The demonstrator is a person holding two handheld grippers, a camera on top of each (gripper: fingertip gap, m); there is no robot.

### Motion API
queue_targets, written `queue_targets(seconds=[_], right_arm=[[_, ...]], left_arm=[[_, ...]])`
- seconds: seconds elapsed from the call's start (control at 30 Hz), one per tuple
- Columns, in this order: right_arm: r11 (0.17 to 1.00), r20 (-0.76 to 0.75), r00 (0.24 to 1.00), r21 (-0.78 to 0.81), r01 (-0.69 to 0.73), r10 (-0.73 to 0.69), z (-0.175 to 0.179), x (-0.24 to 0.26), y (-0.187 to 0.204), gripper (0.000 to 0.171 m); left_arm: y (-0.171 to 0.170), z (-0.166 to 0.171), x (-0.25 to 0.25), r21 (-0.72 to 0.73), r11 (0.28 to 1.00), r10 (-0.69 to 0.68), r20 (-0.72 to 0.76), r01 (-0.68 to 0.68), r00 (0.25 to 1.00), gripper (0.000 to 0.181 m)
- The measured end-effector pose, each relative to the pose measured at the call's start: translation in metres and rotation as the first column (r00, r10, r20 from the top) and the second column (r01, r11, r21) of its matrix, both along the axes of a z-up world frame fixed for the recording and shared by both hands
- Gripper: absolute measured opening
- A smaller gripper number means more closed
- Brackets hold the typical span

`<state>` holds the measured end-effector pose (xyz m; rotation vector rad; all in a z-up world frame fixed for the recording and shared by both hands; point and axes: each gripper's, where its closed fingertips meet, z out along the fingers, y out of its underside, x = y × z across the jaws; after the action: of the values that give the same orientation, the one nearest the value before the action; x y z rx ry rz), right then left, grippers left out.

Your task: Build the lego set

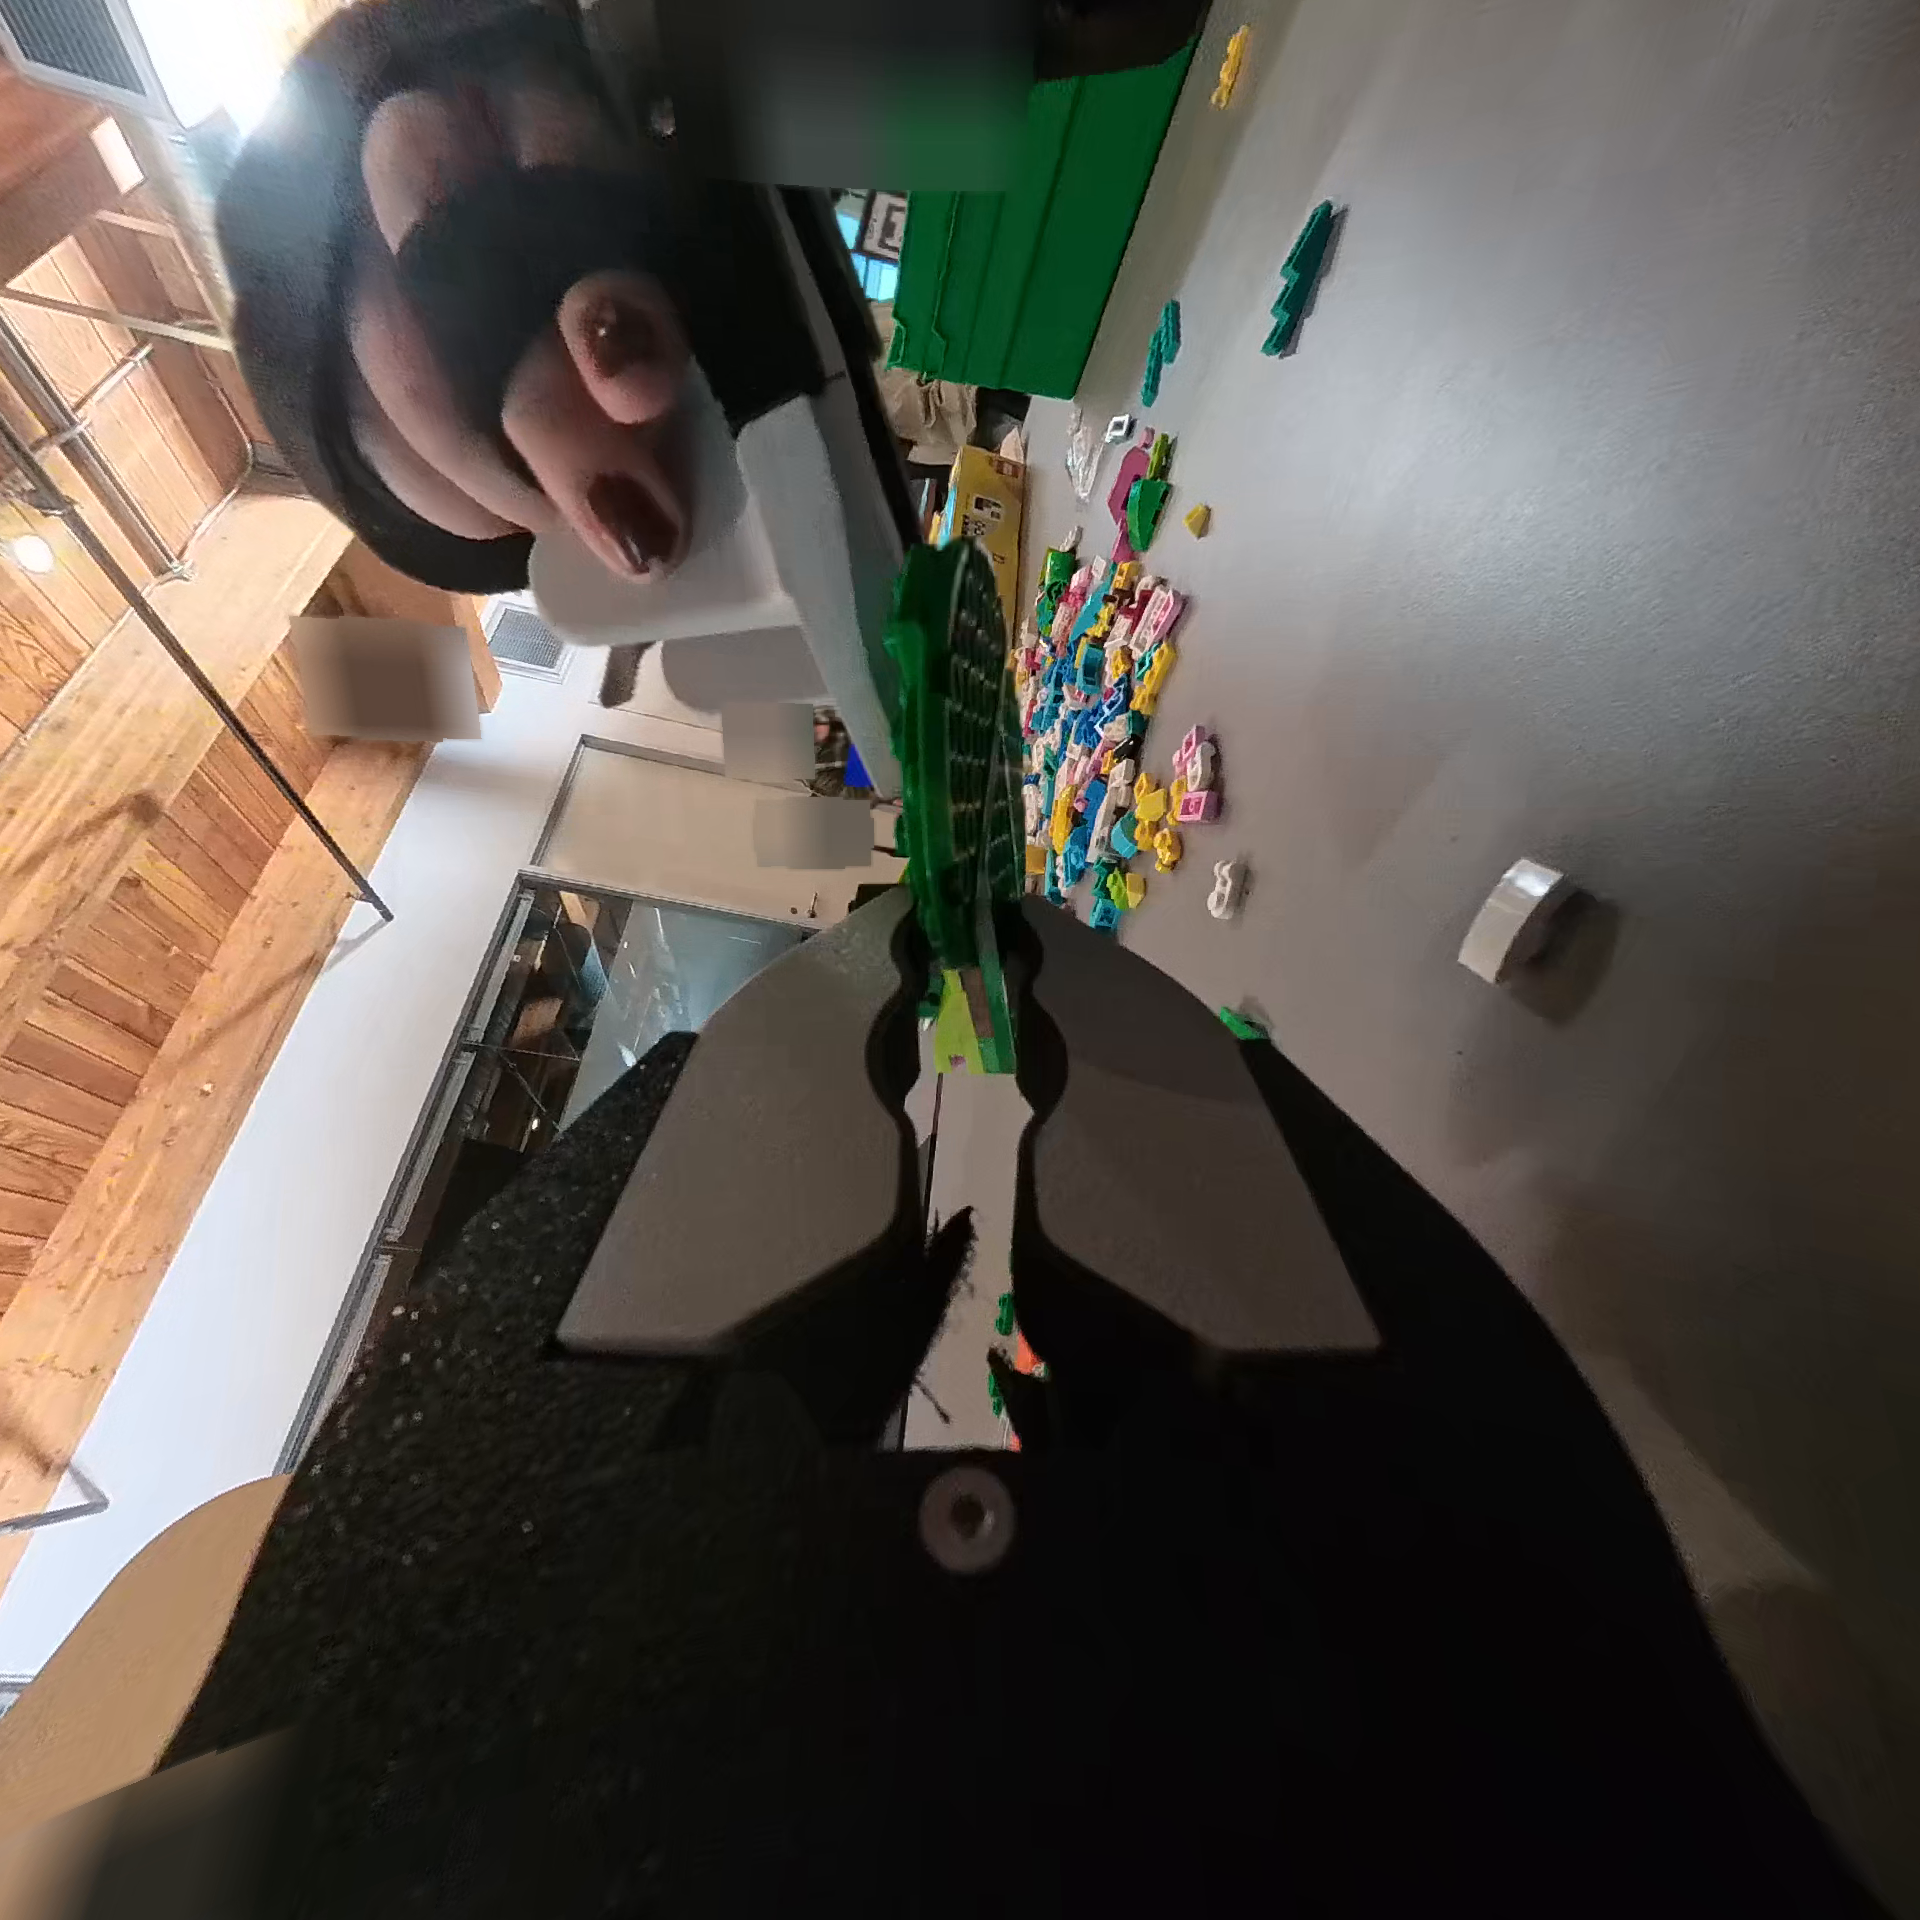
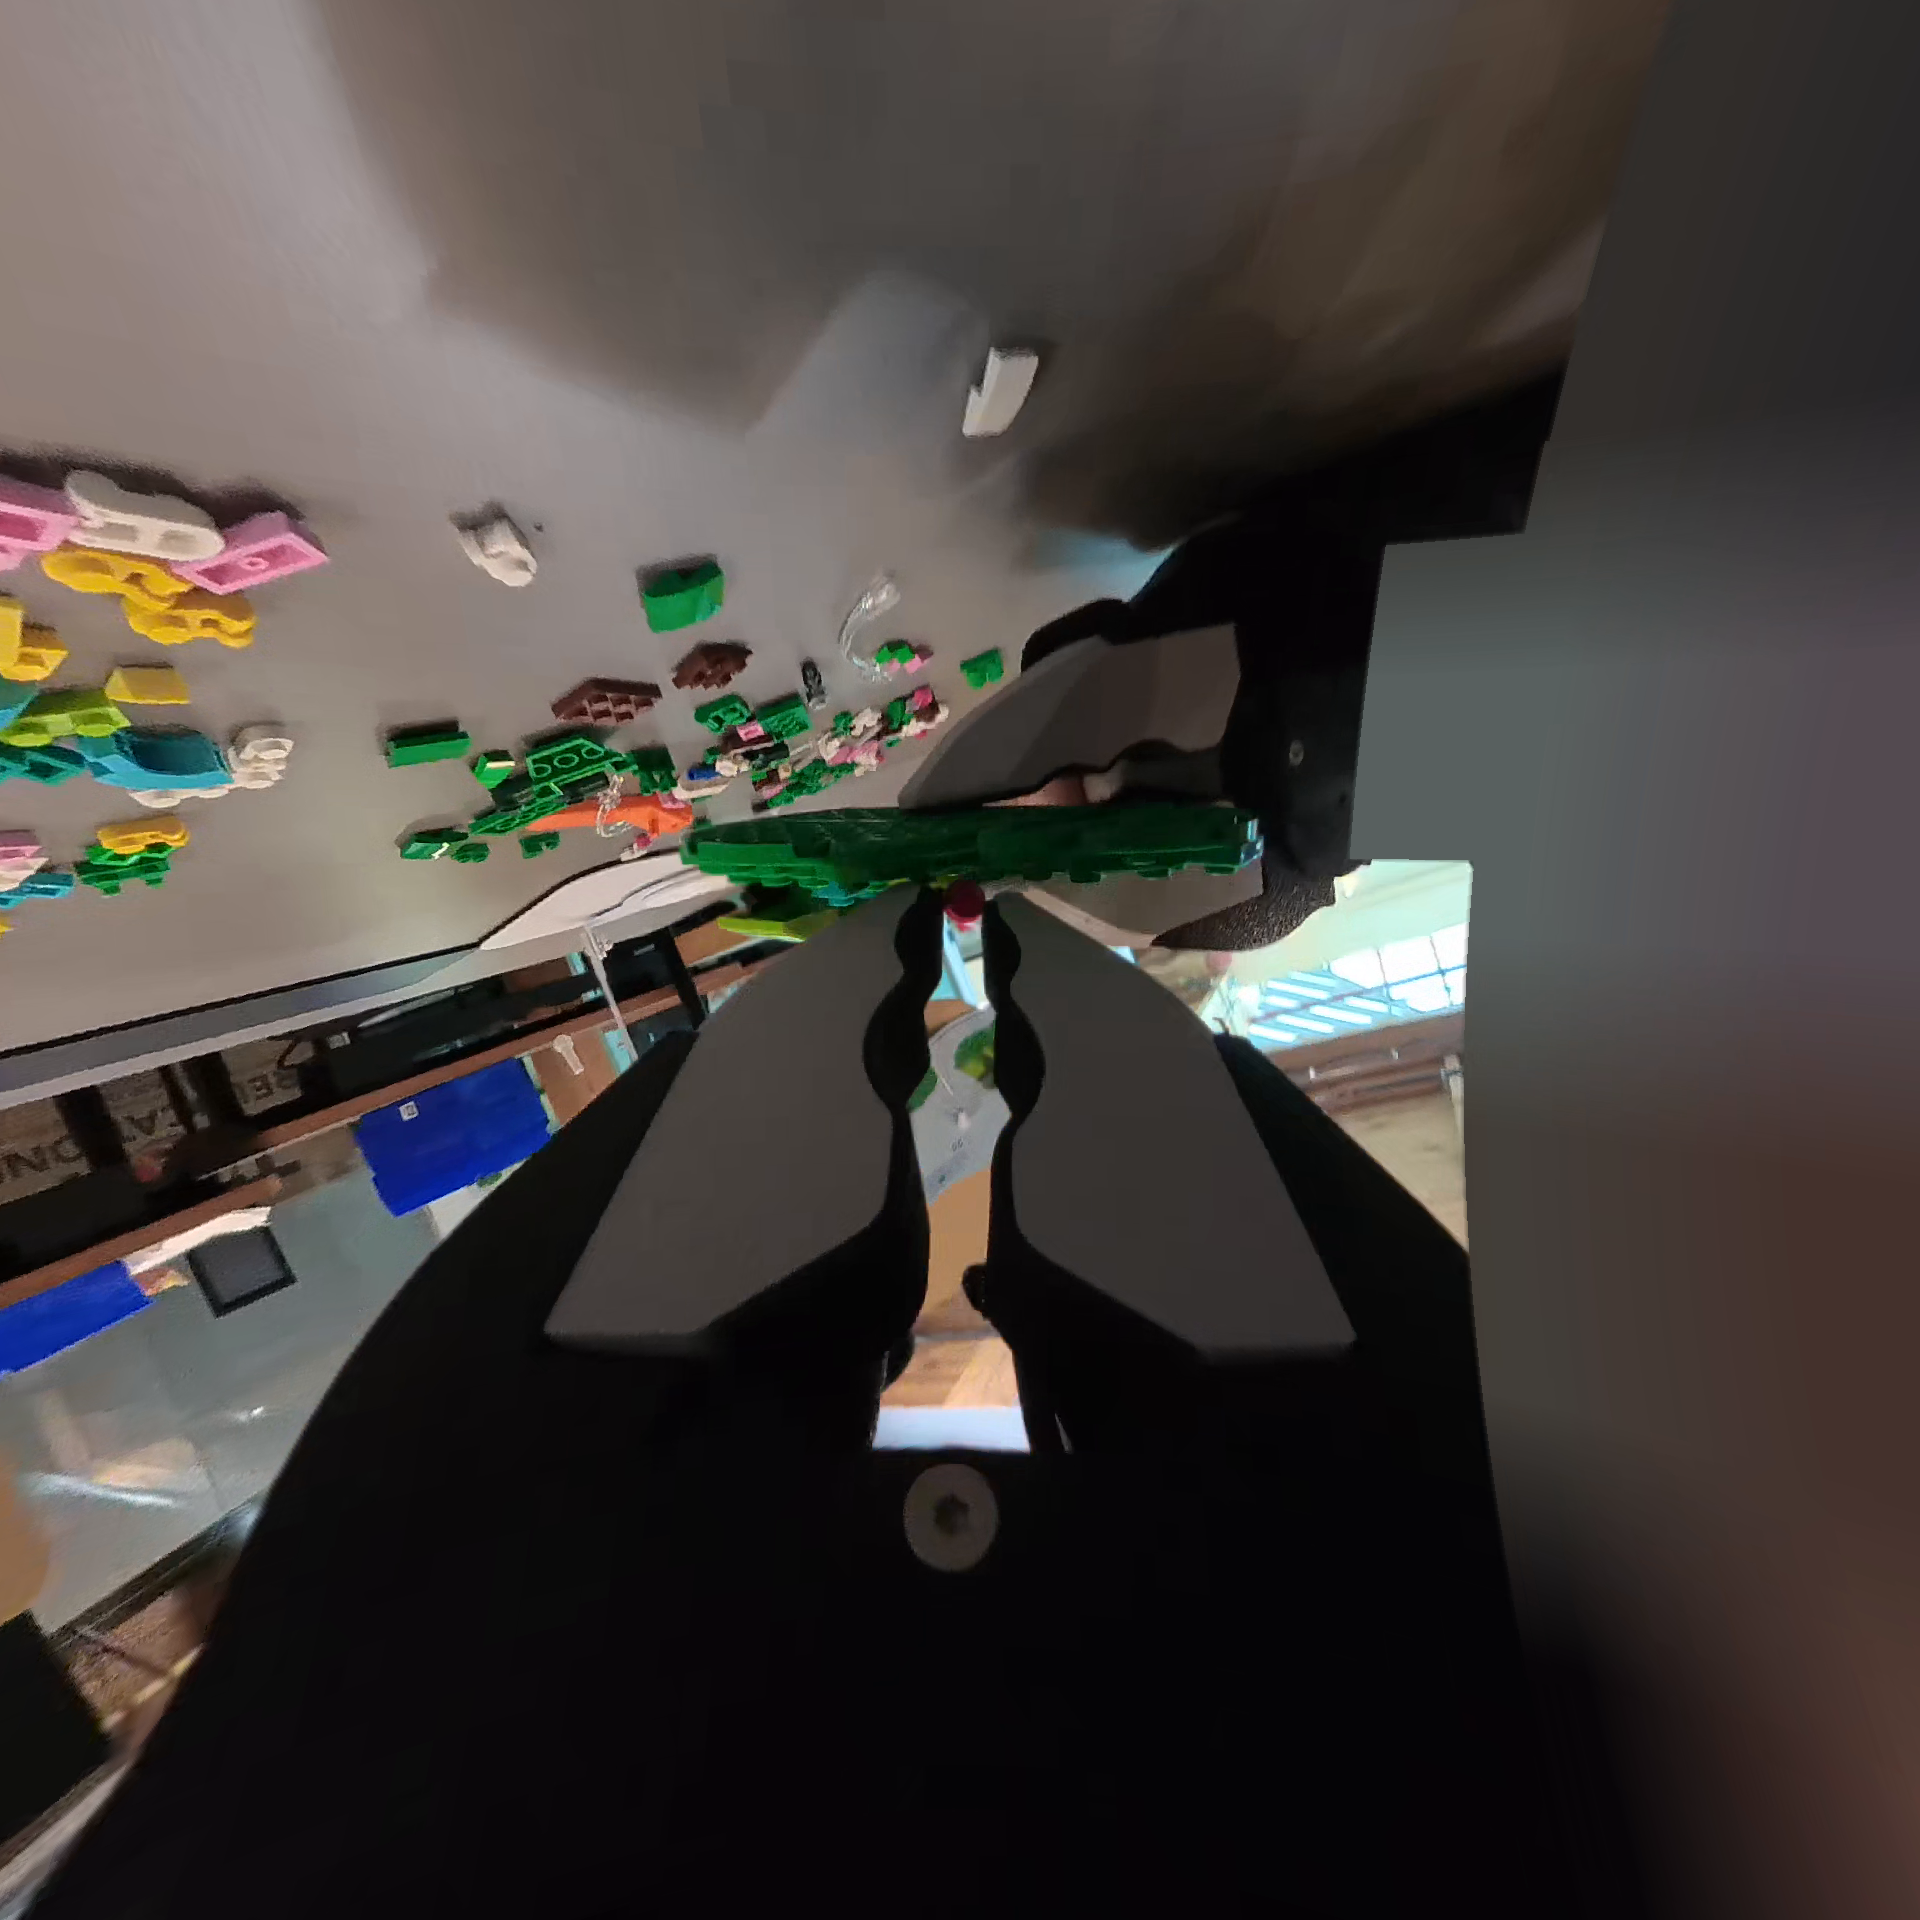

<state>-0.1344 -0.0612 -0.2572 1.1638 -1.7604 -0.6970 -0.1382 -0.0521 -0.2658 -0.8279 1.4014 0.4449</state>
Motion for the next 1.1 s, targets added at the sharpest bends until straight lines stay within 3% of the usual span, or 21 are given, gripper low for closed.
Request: queue_targets(seconds=[0.13,0.33,0.43,0.5,0.53,0.57,0.63,0.7,0.77,0.8,0.9,1.1], right_arm=[[1.0,0.082,0.997,0.013,0.005,-0.006,-0.001,0.004,-0.001,0.009],[1.0,0.091,0.996,0.016,0.009,-0.011,0.007,0.005,-0.005,0.015],[0.991,0.07,0.992,-0.073,0.113,-0.108,0.016,0.005,0.004,0.015],[0.918,0.099,0.957,-0.27,0.291,-0.274,0.022,0.004,0.013,0.005],[0.816,0.155,0.908,-0.4,0.417,-0.388,0.023,0.004,0.018,0.0],[0.663,0.217,0.844,-0.535,0.523,-0.491,0.026,0.001,0.023,0.0],[0.218,0.462,0.65,-0.689,0.691,-0.603,0.023,0.001,0.028,0.0],[-0.251,0.705,0.492,-0.67,0.699,-0.511,0.023,0.0,0.025,0.0],[-0.564,0.847,0.421,-0.53,0.633,-0.324,0.025,-0.001,0.02,0.0],[-0.667,0.884,0.406,-0.449,0.595,-0.233,0.026,-0.001,0.019,0.0],[-0.806,0.919,0.389,-0.283,0.52,-0.072,0.021,-0.002,0.02,0.003],[-0.839,0.945,0.321,-0.228,0.495,-0.068,0.004,-0.001,0.023,0.008]], left_arm=[[-0.001,0.001,0.0,0.012,1.0,-0.003,-0.006,0.003,1.0,0.013],[0.0,0.002,-0.002,0.017,1.0,0.004,-0.002,-0.004,1.0,0.013],[0.001,0.003,-0.002,0.022,1.0,0.008,-0.002,-0.008,1.0,0.013],[0.002,0.003,-0.003,0.024,1.0,0.015,-0.005,-0.014,1.0,0.013],[0.002,0.003,-0.003,0.029,0.999,0.017,-0.006,-0.017,1.0,0.013],[0.002,0.002,-0.003,0.029,0.999,0.021,-0.011,-0.02,1.0,0.013],[0.005,0.0,-0.004,0.023,0.999,0.04,-0.021,-0.039,0.999,0.013],[0.007,0.001,-0.006,0.039,0.997,0.061,-0.018,-0.06,0.998,0.012],[0.01,0.004,-0.008,0.057,0.994,0.095,-0.014,-0.094,0.995,0.012],[0.011,0.006,-0.01,0.07,0.992,0.109,-0.014,-0.108,0.994,0.013],[0.013,0.008,-0.013,0.096,0.985,0.144,-0.016,-0.142,0.989,0.013],[0.014,0.008,-0.014,0.136,0.977,0.173,-0.043,-0.165,0.984,0.013]])
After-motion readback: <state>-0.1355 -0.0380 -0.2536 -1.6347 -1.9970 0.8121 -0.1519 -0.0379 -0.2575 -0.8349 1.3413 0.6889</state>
